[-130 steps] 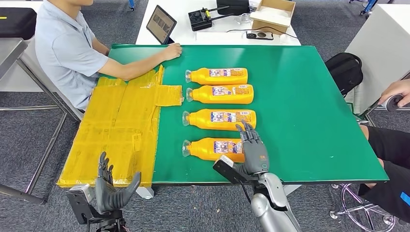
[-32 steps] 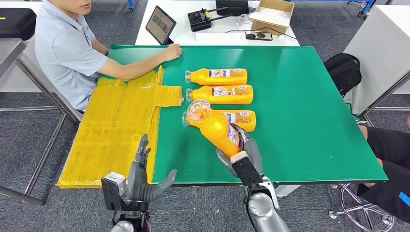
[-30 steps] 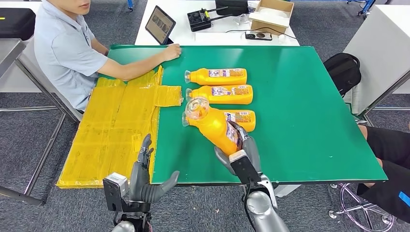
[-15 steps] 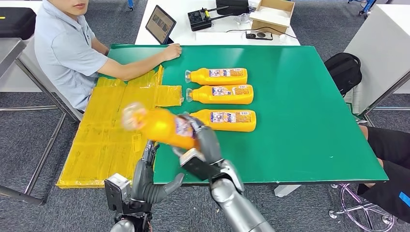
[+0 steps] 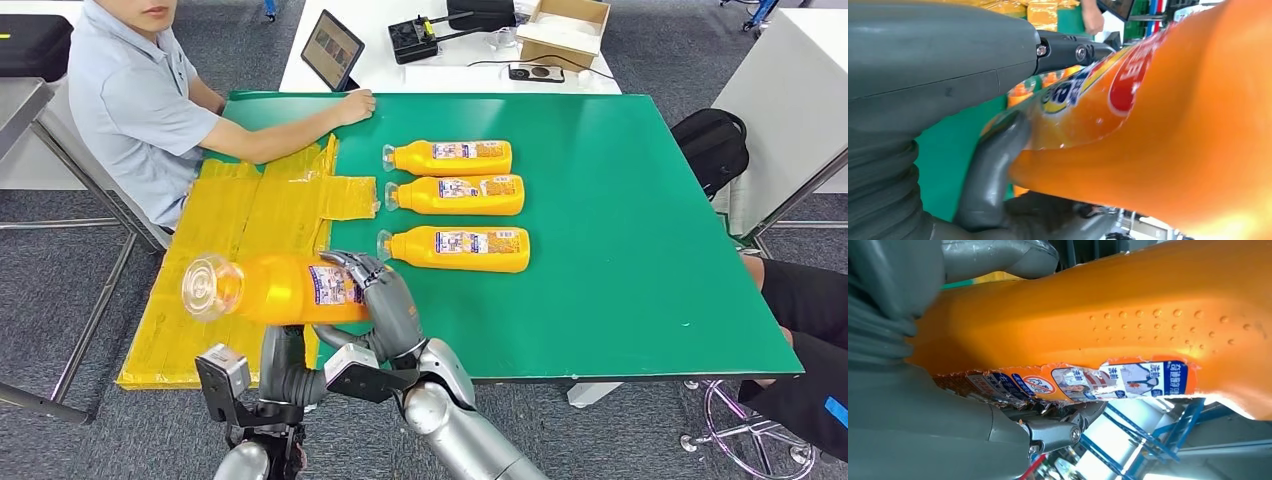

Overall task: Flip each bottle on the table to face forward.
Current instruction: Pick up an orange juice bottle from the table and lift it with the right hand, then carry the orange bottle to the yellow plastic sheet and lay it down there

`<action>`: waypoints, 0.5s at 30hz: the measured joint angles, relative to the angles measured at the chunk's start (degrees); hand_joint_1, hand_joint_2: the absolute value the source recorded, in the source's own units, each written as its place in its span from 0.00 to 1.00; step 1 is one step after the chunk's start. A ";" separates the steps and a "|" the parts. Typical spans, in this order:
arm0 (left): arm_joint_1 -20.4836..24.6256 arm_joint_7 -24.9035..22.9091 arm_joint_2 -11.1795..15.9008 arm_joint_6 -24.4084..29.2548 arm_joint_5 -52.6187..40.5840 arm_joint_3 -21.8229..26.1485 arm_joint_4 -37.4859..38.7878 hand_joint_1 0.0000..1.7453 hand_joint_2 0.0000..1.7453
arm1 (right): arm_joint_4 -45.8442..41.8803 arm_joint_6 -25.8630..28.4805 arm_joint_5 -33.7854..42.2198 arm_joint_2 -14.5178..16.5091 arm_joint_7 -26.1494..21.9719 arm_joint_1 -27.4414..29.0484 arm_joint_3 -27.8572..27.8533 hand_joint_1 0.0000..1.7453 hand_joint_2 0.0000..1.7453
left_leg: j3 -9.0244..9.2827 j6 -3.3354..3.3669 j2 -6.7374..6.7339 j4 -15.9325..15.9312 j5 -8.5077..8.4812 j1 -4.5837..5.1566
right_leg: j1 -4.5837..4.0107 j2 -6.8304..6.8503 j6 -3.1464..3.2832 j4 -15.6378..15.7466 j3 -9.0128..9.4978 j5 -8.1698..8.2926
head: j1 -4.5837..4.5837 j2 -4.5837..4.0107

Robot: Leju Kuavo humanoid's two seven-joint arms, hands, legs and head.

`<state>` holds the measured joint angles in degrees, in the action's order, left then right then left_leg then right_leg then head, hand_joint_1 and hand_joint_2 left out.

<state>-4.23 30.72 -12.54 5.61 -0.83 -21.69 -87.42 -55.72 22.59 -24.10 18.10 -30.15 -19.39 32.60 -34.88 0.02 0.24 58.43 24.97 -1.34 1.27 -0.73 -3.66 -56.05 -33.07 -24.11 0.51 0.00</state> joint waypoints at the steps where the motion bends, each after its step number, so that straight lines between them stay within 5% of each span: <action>1: 0.01 0.17 -0.01 0.23 0.05 0.05 -0.32 0.00 1.00 | 0.11 -0.05 0.64 0.07 -0.14 0.09 0.23 1.00 1.00 | -0.01 0.00 0.00 0.00 0.00 0.00 | 0.00 0.00 0.00 0.00 -0.01 0.00 | 0.01 0.00; 15: 0.81 4.48 -0.18 5.19 0.53 1.68 -3.86 0.00 1.00 | 1.06 -1.21 2.88 0.24 -1.10 1.79 3.33 1.00 1.00 | -0.02 0.00 0.00 0.00 0.00 0.00 | 0.00 0.00 0.00 0.00 -0.03 0.00 | 0.01 0.00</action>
<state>-3.42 35.20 -12.72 10.80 -0.31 -20.01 -91.27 -54.66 21.38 -21.22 18.34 -31.25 -17.61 35.93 -34.91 0.02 0.24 58.43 24.97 -1.34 1.28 -0.74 -3.66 -56.05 -33.11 -24.11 0.51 0.00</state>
